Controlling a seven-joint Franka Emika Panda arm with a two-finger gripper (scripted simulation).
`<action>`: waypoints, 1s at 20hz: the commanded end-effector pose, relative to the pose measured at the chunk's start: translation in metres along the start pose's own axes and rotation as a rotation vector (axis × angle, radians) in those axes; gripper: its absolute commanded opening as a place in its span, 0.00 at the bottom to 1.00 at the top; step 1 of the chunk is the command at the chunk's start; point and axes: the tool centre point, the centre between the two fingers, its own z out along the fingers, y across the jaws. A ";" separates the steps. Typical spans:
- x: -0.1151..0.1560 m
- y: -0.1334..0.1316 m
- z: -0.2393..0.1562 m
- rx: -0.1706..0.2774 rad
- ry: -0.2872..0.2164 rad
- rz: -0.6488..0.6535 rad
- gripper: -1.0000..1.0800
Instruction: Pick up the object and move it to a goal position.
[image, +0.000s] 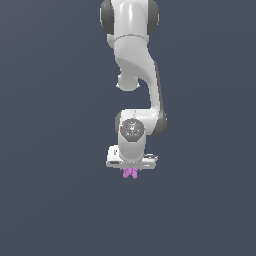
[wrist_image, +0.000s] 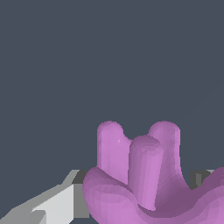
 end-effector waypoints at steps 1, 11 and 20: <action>0.000 0.000 0.000 0.000 0.001 0.000 0.00; -0.001 0.001 -0.002 0.000 0.001 0.000 0.00; -0.014 0.010 -0.026 0.000 0.001 0.000 0.00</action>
